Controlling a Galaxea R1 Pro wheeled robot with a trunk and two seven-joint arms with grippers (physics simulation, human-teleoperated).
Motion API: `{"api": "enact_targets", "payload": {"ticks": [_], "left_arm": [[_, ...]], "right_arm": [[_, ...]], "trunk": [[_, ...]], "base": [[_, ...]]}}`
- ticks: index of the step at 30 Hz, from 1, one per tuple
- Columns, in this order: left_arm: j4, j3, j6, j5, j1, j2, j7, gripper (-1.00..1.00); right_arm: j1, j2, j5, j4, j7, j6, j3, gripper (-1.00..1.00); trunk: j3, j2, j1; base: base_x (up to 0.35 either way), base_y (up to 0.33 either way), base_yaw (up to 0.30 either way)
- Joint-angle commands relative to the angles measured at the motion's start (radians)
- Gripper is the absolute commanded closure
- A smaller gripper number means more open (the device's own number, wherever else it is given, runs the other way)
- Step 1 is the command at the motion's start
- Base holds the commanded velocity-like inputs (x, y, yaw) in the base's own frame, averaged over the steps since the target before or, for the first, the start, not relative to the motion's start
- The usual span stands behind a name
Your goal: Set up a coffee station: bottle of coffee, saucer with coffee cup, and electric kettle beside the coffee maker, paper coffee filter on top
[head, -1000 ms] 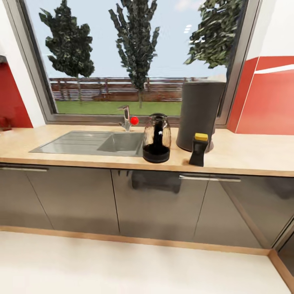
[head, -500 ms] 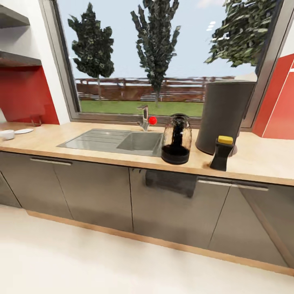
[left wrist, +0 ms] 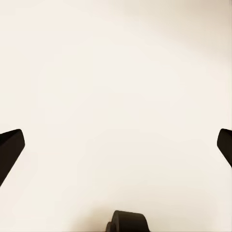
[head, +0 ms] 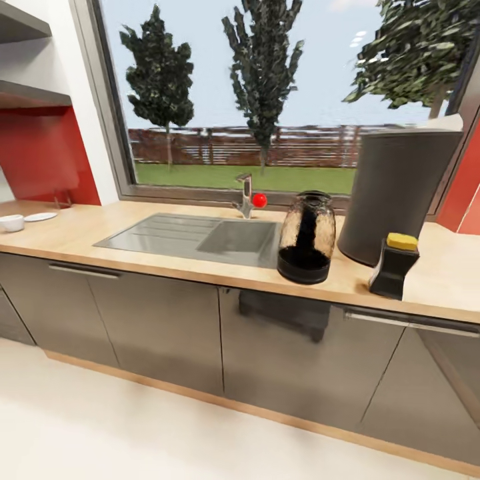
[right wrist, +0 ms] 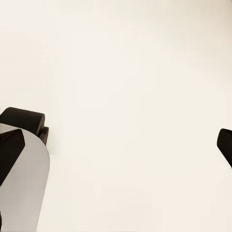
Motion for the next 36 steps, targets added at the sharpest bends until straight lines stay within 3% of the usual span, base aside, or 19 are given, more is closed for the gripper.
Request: {"api": "enact_targets", "payload": {"ticks": [1,12,36], "left_arm": [[0.001,0.000,-0.001,0.007,-0.001,0.000,-0.006,-1.00],[0.001,0.000,-0.001,0.007,-0.001,0.000,-0.006,-1.00],[0.001,0.000,-0.001,0.007,-0.001,0.000,-0.006,-1.00]], "right_arm": [[0.000,0.001,0.009,-0.001,-0.007,0.000,0.002,-1.00],[0.000,0.003,0.007,-0.002,-0.010,-0.001,0.001,-1.00],[0.000,0.003,0.007,-0.002,-0.012,-0.002,0.001,-1.00]], "trunk": [[-0.001,0.000,0.001],[-0.001,0.000,0.001],[-0.001,0.000,0.001]], "base": [[0.303,0.146,0.003],[0.253,0.180,0.156],[0.014,0.013,0.268]]}}
